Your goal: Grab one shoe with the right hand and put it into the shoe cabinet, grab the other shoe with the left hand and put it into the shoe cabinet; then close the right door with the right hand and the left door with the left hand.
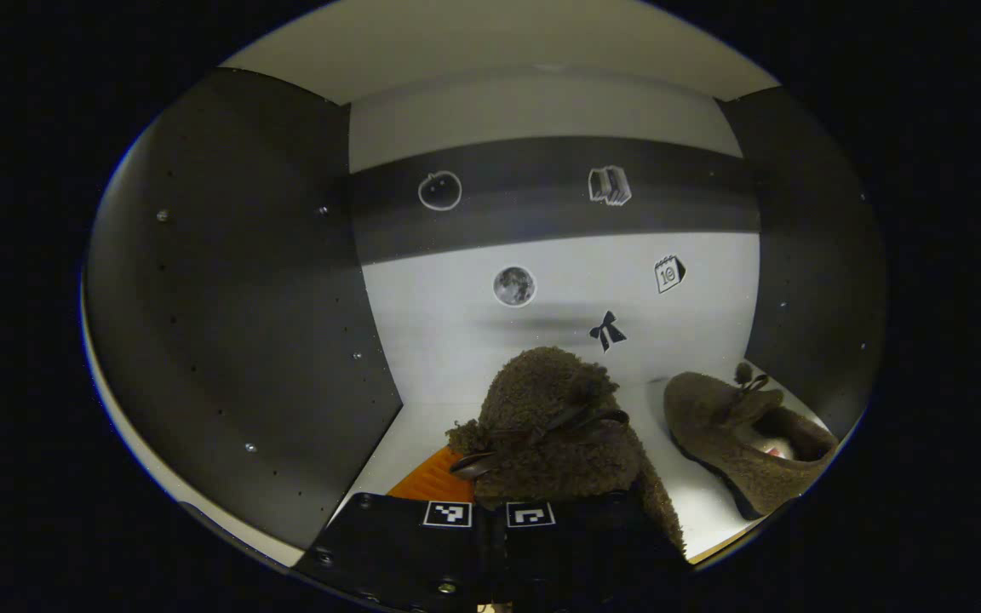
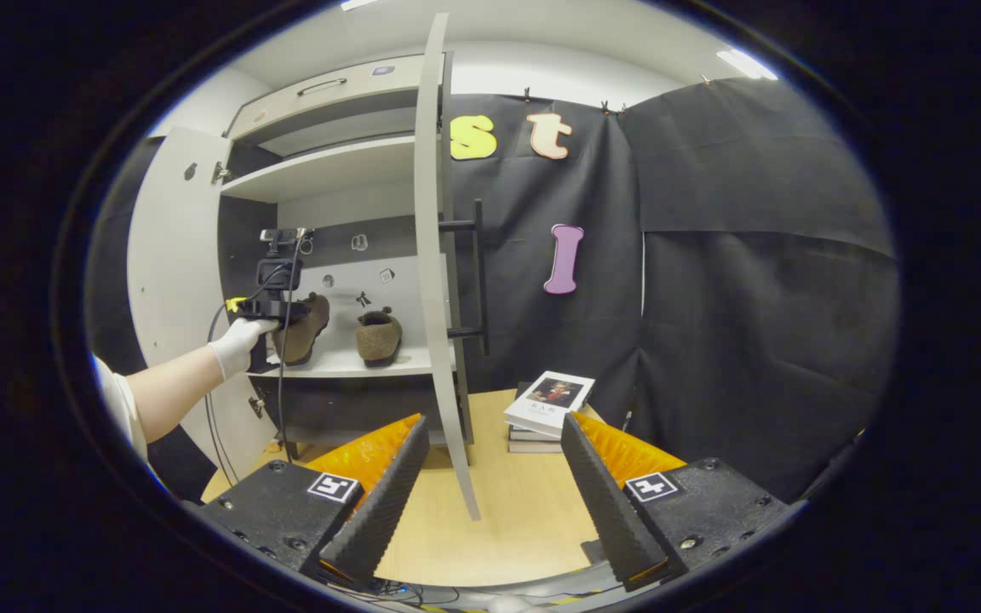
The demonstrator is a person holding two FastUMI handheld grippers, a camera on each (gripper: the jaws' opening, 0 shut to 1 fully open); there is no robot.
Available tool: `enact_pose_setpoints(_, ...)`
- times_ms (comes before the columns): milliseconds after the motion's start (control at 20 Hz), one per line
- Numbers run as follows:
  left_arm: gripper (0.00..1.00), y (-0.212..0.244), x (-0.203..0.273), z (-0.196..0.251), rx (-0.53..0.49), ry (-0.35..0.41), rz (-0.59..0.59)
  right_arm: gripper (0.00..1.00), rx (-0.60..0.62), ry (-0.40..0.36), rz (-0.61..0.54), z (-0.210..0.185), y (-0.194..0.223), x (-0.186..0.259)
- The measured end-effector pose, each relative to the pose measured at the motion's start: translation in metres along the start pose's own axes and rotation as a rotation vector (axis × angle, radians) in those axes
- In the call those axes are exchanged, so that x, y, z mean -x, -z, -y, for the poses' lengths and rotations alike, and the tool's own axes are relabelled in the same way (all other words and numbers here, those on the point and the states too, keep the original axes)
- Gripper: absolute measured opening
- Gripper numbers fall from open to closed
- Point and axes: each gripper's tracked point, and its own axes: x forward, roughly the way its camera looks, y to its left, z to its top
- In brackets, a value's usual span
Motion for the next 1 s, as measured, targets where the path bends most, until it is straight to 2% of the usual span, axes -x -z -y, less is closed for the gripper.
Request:
enact_pose_setpoints(150,0.0,0.027,-0.023,0.004,0.056,0.028,-0.137,0.99,-0.002,0.015,-0.002,0.004,-0.001,-0.001)
enact_pose_setpoints(250,0.02,0.048,-0.029,0.002,0.053,0.032,-0.226,0.99,-0.002,0.014,-0.013,0.005,0.002,0.0)
enact_pose_setpoints(450,0.02,0.047,-0.026,0.002,0.028,0.038,-0.241,0.99,-0.01,0.007,-0.023,0.003,0.004,0.0)
enact_pose_setpoints(650,0.14,0.045,-0.02,0.005,0.031,0.078,-0.244,0.99,-0.005,-0.007,-0.024,-0.003,0.006,0.001)
enact_pose_setpoints(800,0.66,0.04,-0.01,0.007,0.024,0.105,-0.23,0.99,-0.006,-0.019,-0.028,-0.007,0.007,0.005)
enact_pose_setpoints(900,1.0,0.033,-0.002,-0.003,0.006,0.084,-0.201,0.99,-0.008,-0.025,-0.023,-0.01,0.007,0.006)
enact_pose_setpoints(1000,0.94,0.026,0.013,-0.007,-0.006,0.085,-0.179,0.99,-0.003,-0.028,-0.022,-0.011,0.009,0.007)
